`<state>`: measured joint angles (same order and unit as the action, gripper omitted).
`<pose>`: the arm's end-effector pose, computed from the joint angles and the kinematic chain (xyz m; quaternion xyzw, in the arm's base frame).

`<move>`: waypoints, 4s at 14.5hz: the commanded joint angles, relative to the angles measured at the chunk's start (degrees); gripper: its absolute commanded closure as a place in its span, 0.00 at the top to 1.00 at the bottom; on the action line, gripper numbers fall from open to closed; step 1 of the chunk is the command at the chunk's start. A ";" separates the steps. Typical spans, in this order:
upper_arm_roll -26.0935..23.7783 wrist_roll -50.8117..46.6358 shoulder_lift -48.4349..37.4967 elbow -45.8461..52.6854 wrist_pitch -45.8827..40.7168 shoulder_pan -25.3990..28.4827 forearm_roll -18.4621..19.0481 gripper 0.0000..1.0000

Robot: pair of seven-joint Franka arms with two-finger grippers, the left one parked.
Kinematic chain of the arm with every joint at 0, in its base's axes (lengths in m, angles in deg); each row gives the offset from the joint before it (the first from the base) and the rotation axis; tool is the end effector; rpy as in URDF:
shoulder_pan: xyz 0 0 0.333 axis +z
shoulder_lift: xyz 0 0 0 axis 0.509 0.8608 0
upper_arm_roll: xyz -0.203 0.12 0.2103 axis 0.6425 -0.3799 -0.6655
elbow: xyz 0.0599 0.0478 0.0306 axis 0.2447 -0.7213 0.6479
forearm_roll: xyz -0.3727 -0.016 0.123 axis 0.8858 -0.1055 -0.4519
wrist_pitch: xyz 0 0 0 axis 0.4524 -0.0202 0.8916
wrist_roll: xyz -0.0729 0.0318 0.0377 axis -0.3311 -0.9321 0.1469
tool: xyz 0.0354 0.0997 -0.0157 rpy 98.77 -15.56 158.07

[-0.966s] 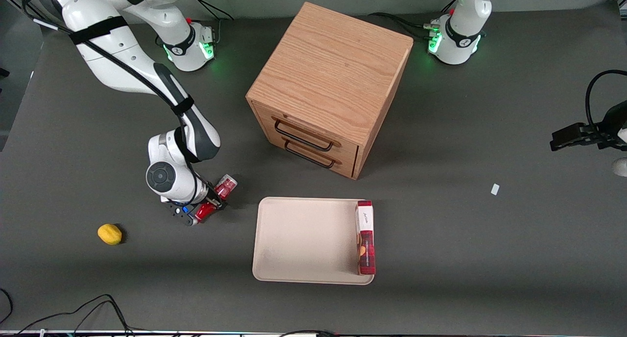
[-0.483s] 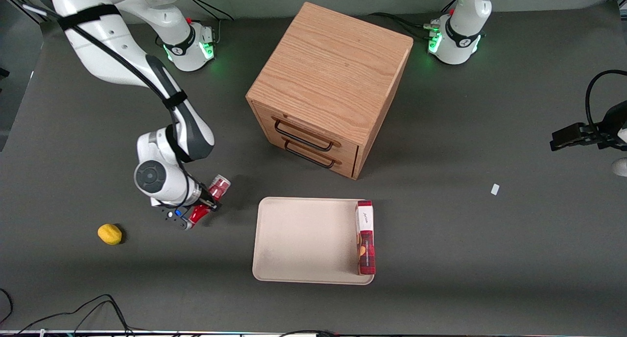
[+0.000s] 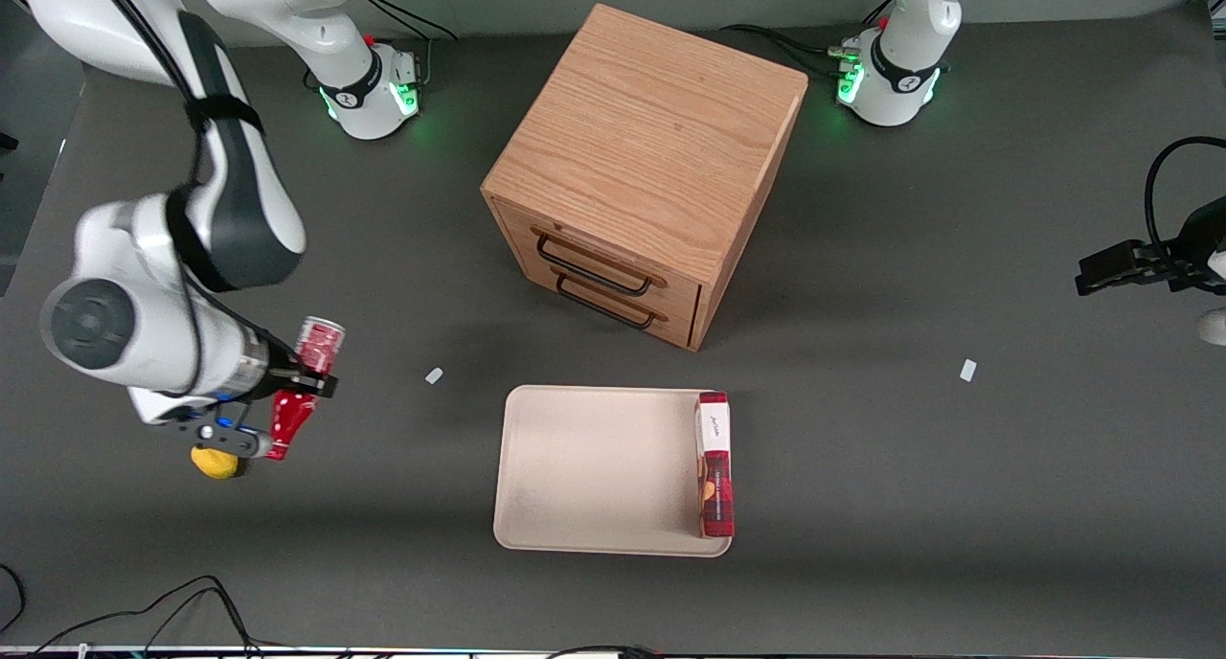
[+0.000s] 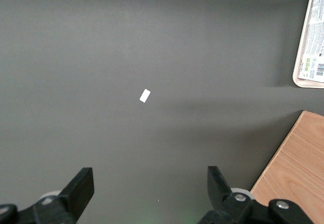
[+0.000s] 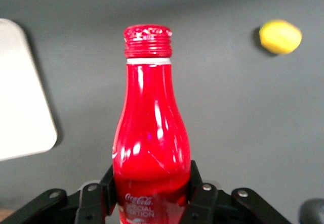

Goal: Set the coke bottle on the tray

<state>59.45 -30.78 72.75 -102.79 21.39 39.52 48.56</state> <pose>0.6657 0.1068 0.4660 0.9938 -0.0927 -0.0483 0.0389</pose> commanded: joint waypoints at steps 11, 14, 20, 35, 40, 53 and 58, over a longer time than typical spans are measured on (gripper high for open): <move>-13.10 4.97 16.90 23.88 3.31 2.23 -4.27 0.00; -13.37 -5.84 25.07 23.79 13.15 3.81 -4.36 0.00; -13.45 -9.39 34.49 23.27 22.41 5.57 -4.28 0.00; -12.66 -9.12 39.69 22.74 29.27 6.45 -2.17 1.00; -11.61 -9.12 39.78 20.37 31.20 6.45 -1.99 1.00; -12.05 -8.33 14.84 19.93 8.05 5.05 -2.17 1.00; -11.17 -7.90 2.45 19.93 -17.70 0.14 -2.17 1.00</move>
<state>47.83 -38.92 80.52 -79.96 10.52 41.68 45.76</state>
